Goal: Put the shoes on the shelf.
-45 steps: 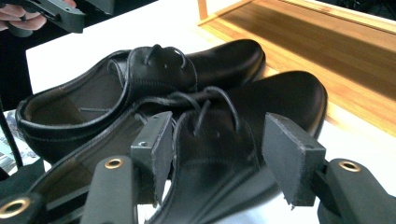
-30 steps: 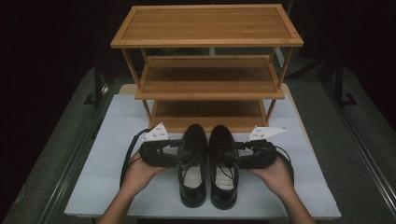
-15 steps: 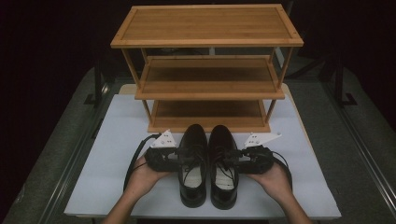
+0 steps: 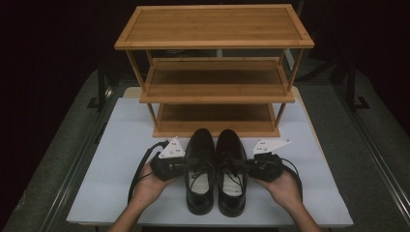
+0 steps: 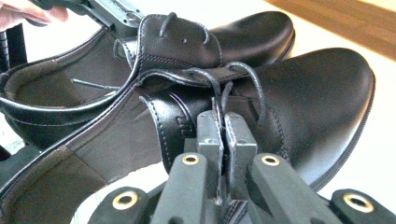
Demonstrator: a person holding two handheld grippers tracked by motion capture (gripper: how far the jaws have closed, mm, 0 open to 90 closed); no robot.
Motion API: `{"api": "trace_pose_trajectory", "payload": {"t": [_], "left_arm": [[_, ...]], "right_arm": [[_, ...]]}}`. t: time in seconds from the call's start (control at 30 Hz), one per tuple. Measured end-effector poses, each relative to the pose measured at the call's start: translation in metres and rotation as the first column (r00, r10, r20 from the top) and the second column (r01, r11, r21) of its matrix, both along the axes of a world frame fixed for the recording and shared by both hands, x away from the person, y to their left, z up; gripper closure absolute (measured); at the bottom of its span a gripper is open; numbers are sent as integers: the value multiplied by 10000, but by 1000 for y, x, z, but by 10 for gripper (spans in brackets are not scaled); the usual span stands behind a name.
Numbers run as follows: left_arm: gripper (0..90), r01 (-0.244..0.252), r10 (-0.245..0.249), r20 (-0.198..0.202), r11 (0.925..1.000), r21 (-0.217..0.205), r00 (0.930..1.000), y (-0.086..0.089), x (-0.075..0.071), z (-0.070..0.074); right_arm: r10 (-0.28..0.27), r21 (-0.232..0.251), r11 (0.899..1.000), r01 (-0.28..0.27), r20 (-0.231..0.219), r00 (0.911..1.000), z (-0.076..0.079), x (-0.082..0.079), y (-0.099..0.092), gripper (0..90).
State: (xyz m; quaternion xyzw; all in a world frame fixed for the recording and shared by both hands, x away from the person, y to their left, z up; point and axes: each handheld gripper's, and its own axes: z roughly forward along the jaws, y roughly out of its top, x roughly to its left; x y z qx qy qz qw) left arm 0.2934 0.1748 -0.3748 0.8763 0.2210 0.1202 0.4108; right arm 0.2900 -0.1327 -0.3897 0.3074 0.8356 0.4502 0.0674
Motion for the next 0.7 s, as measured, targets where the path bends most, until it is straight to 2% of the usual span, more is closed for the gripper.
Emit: {"api": "trace_pose_trajectory", "payload": {"t": [0.2, 0.33, 0.7], "left_arm": [[872, -396, 398, 300, 9992, -92, 9988, 4, -2, 6], [874, -727, 735, 351, 9971, -242, 9967, 11, -1, 9], [876, -1045, 1072, 554, 9933, -497, 9927, 17, 0, 18]], "right_arm": [[-512, 6, 9987, 512, 367, 9980, 5, -1, -4, 869], [-753, -8, 9972, 754, 460, 9961, 8, 0, -7, 871], [-1139, 53, 9935, 1137, 612, 9916, 15, 3, -14, 871]]}}
